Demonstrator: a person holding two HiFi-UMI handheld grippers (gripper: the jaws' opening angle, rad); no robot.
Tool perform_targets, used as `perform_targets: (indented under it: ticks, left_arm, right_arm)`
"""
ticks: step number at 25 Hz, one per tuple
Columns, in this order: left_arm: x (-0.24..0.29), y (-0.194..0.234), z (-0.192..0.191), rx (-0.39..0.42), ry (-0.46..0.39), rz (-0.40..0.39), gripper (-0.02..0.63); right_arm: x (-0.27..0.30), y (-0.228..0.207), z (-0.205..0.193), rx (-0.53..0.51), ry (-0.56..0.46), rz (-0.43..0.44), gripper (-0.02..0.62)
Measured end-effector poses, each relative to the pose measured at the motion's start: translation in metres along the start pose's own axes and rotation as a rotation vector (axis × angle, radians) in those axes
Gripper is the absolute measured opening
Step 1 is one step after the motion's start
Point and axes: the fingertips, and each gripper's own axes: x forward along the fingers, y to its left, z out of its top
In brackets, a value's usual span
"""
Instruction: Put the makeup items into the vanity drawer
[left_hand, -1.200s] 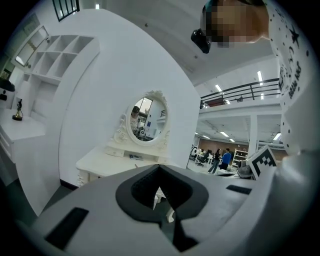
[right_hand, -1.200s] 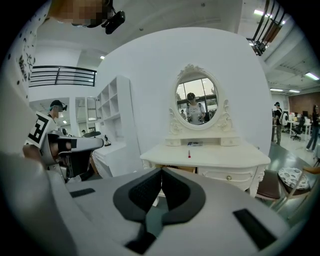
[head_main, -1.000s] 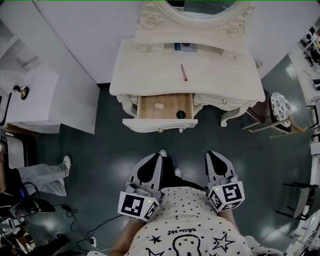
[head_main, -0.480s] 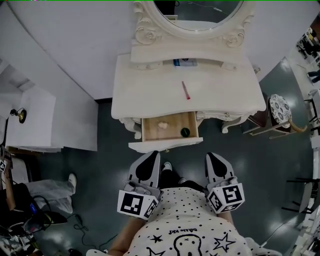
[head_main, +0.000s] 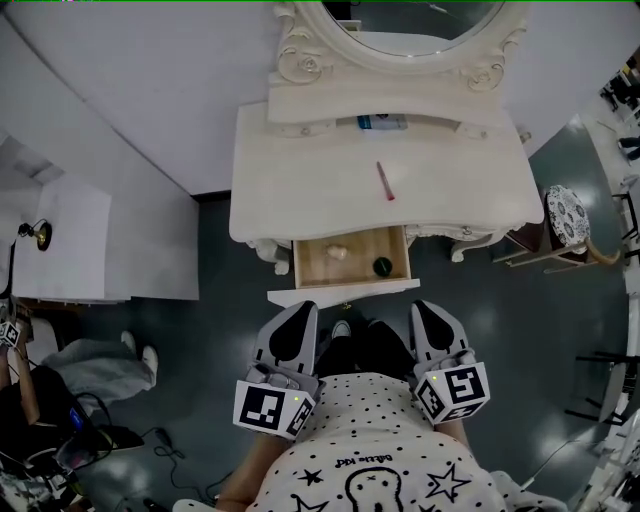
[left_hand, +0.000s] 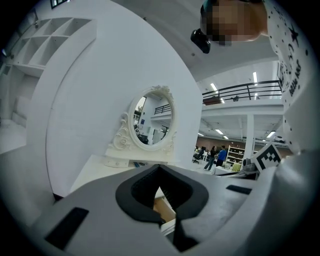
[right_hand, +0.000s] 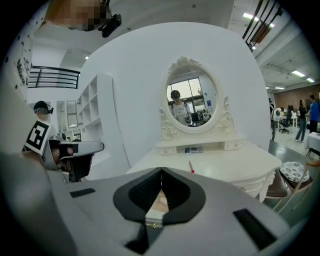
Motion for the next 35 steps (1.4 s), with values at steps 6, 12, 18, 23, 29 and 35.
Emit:
perform_targets:
  ticks: [6, 12, 18, 23, 29, 35]
  left_arm:
    - [0.013, 0.014, 0.003, -0.017, -0.006, 0.048, -0.005]
    - [0.031, 0.023, 0.008, -0.032, -0.016, 0.118, -0.004]
    - [0.056, 0.023, 0.02, -0.035, -0.041, 0.184, -0.005]
    - [0.075, 0.02, 0.022, -0.027, -0.056, 0.23, -0.004]
    - [0.09, 0.016, 0.023, -0.029, -0.074, 0.258, -0.004]
    - [0.097, 0.015, 0.027, -0.02, -0.072, 0.236, -0.005]
  right_arm:
    - [0.021, -0.004, 0.009, -0.02, 0.016, 0.04, 0.008]
    - [0.046, -0.02, 0.021, -0.032, 0.026, 0.09, 0.008]
    - [0.069, -0.044, 0.04, -0.048, 0.03, 0.14, 0.009]
    - [0.086, -0.064, 0.045, -0.057, 0.032, 0.181, 0.009]
    - [0.096, -0.08, 0.044, -0.06, 0.05, 0.205, 0.009]
    - [0.1, -0.08, 0.041, -0.047, 0.062, 0.199, 0.009]
